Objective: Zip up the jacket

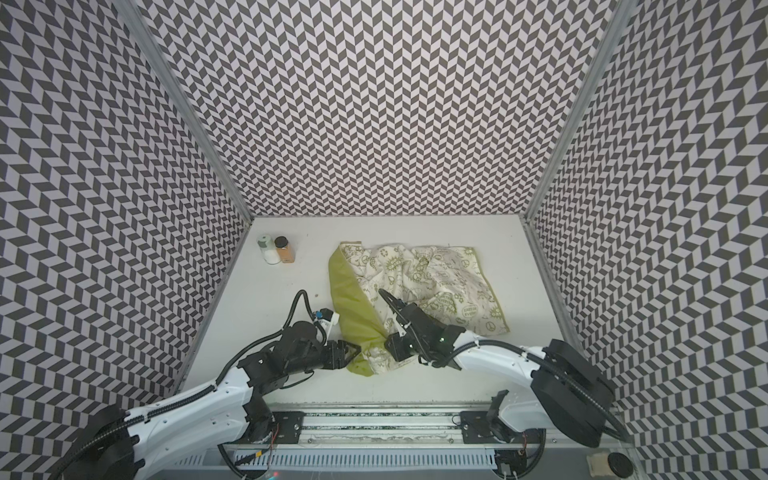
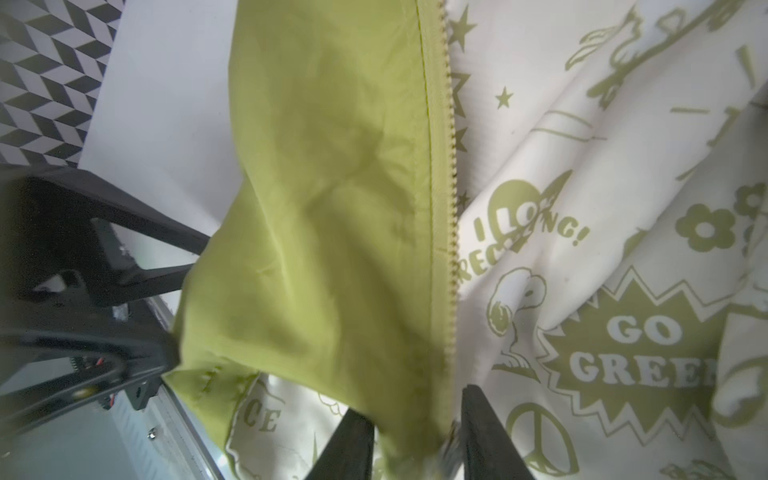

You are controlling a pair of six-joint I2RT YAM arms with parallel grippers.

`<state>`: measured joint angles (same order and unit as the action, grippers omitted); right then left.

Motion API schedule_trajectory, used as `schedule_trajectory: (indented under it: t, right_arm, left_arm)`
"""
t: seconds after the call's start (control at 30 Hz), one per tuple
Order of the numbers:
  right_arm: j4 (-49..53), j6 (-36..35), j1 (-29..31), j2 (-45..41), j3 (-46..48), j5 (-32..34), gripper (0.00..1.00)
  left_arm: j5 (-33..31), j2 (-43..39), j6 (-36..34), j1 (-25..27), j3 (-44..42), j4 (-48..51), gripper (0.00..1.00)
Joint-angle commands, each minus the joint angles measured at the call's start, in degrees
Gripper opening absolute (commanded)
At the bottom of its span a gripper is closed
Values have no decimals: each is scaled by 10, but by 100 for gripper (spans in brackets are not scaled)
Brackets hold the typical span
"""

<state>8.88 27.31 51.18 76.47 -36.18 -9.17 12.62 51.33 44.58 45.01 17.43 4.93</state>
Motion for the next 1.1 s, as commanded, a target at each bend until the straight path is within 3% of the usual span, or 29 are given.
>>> schedule_trajectory:
  t: [0.0,0.13,0.37,0.57,0.77,0.97,1.07]
  right_arm:
    - [-39,-14,-17,-32,15,-43,38]
    - [-87,-18,-39,-27,31,-83,40]
    - [-94,-61,-57,63,-26,-107,40]
    - [-78,-89,-57,127,-69,-80,39]
    - [-105,-91,-48,155,-79,-135,38]
    - [-132,-60,-32,136,-64,-168,17]
    - [-119,-39,-25,110,-70,-144,6]
  left_arm:
    - [-41,18,-26,3,6,50,49]
    - [-60,11,-29,3,8,68,41]
    - [-81,-26,-20,3,10,87,30]
    - [-97,-42,-9,2,4,95,29]
    - [-118,-39,-2,0,12,110,21]
    - [-134,-35,1,-24,22,119,13]
    - [-128,-30,-11,-64,37,119,10]
